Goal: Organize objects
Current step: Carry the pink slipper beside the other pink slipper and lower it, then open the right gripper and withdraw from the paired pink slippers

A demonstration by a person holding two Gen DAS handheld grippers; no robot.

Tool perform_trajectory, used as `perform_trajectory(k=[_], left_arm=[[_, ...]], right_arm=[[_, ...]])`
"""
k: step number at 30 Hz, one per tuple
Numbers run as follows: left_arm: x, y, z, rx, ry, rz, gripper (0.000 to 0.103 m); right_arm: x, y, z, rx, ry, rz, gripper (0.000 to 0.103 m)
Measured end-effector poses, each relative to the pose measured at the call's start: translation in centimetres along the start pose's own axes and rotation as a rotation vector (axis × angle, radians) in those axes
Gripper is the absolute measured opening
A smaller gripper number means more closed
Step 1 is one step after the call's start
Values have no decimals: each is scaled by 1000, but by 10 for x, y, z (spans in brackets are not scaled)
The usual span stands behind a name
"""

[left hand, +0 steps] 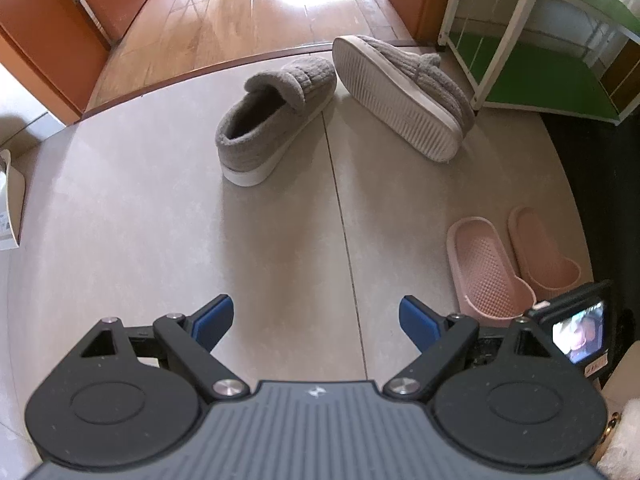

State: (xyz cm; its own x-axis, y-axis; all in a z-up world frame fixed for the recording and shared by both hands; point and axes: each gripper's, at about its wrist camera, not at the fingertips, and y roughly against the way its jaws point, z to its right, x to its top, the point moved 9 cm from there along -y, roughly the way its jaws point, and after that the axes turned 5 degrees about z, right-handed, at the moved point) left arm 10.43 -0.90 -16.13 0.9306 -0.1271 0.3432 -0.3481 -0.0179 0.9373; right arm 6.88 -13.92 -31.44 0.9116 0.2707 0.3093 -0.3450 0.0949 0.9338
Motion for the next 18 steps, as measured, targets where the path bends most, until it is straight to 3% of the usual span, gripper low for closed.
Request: perform_trajectory(k=[18], left_arm=[[-3,-3,2,-11,-5,-8,90]], right_arm=[[15,-6,16,-45,-70,-51,97]])
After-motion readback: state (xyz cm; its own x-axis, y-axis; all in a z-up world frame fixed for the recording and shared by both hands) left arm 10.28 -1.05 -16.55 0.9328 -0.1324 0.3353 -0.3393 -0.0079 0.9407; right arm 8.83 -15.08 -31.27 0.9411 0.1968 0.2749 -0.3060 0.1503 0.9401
